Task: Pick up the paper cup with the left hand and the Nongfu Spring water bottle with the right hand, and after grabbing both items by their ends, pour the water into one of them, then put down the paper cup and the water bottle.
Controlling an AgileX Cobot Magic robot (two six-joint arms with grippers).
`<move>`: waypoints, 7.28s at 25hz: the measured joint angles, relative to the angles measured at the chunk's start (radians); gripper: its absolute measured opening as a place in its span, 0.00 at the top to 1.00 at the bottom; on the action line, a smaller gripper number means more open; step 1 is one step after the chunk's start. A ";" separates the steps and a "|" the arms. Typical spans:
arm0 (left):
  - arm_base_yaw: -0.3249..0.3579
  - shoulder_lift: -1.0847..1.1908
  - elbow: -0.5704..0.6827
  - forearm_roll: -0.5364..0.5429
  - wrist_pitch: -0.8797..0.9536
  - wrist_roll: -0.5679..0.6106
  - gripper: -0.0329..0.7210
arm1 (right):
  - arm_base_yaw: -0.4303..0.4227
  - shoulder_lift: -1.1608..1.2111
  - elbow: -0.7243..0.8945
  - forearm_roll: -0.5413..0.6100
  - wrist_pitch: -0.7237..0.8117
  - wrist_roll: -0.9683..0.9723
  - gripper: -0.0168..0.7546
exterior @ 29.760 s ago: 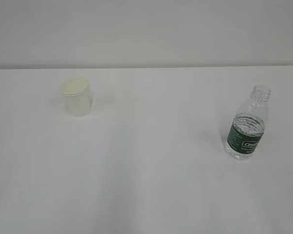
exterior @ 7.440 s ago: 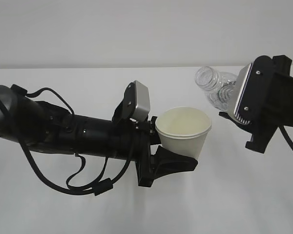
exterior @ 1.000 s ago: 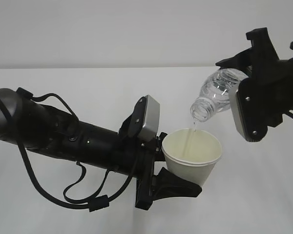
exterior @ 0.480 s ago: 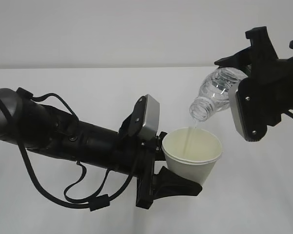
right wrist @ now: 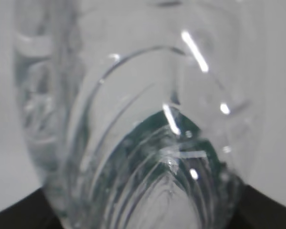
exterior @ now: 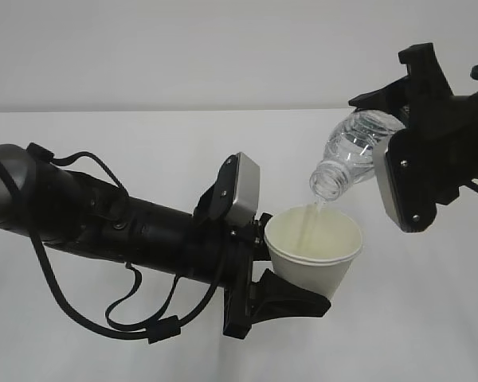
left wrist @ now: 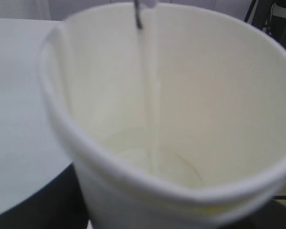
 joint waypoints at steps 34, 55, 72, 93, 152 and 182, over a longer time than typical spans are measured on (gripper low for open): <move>0.000 0.000 0.000 0.000 0.000 0.000 0.36 | 0.000 0.000 0.000 0.000 -0.005 -0.002 0.40; 0.000 0.000 0.000 0.012 0.008 0.000 0.36 | 0.000 0.000 0.000 0.000 -0.007 -0.002 0.40; 0.000 0.000 0.000 0.020 0.010 0.000 0.36 | 0.000 0.000 0.000 0.000 -0.007 -0.019 0.40; 0.000 0.000 0.000 -0.004 0.011 0.000 0.37 | 0.000 0.000 -0.001 -0.002 -0.030 -0.024 0.40; 0.000 0.000 0.000 0.000 0.014 0.000 0.37 | 0.000 0.000 -0.002 -0.002 -0.038 -0.058 0.40; 0.000 0.000 0.000 0.000 0.017 0.000 0.37 | 0.000 0.000 -0.002 -0.002 -0.059 -0.091 0.40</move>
